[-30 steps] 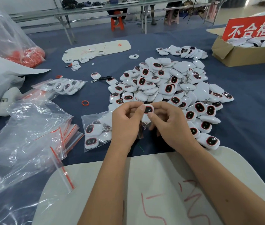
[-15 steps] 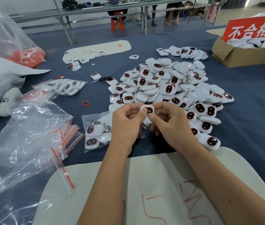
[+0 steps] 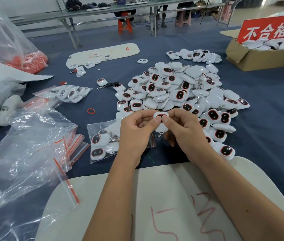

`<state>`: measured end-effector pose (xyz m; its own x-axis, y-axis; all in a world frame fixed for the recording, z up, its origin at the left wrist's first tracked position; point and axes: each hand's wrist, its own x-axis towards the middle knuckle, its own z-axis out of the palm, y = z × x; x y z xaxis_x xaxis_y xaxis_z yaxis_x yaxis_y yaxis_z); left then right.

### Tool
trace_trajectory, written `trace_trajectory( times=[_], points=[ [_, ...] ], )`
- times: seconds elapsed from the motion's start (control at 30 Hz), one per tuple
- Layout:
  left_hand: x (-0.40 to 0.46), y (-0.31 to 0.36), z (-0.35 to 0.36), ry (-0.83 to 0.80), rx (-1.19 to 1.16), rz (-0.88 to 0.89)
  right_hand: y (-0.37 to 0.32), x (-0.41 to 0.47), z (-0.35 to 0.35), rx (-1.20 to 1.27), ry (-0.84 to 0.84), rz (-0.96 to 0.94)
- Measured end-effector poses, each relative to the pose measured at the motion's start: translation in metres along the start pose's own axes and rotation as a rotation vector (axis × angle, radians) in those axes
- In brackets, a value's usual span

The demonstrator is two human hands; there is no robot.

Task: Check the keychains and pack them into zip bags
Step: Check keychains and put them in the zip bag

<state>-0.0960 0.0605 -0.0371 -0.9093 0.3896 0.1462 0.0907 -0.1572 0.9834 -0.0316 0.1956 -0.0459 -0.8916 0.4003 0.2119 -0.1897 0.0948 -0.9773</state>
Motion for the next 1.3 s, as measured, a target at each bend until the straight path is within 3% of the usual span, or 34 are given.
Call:
trace_trajectory(
  times=[0.37,0.67,0.83,1.03,1.3],
  points=[
    [0.000,0.001,0.001,-0.001,0.020,-0.017,-0.004,0.000,-0.001,0.029,-0.021,0.014],
    [0.001,-0.002,0.013,0.209,0.056,-0.034,0.004,0.001,-0.002,-0.067,-0.013,-0.007],
    [-0.001,-0.002,0.011,0.442,0.434,0.121,0.006,0.004,-0.002,-0.065,0.022,0.020],
    [-0.004,0.001,0.015,0.407,0.872,0.075,0.006,0.004,-0.001,-0.085,0.087,0.014],
    [-0.005,0.009,0.006,0.475,0.884,0.018,0.004,0.003,-0.001,-0.124,0.102,0.013]
  ],
)
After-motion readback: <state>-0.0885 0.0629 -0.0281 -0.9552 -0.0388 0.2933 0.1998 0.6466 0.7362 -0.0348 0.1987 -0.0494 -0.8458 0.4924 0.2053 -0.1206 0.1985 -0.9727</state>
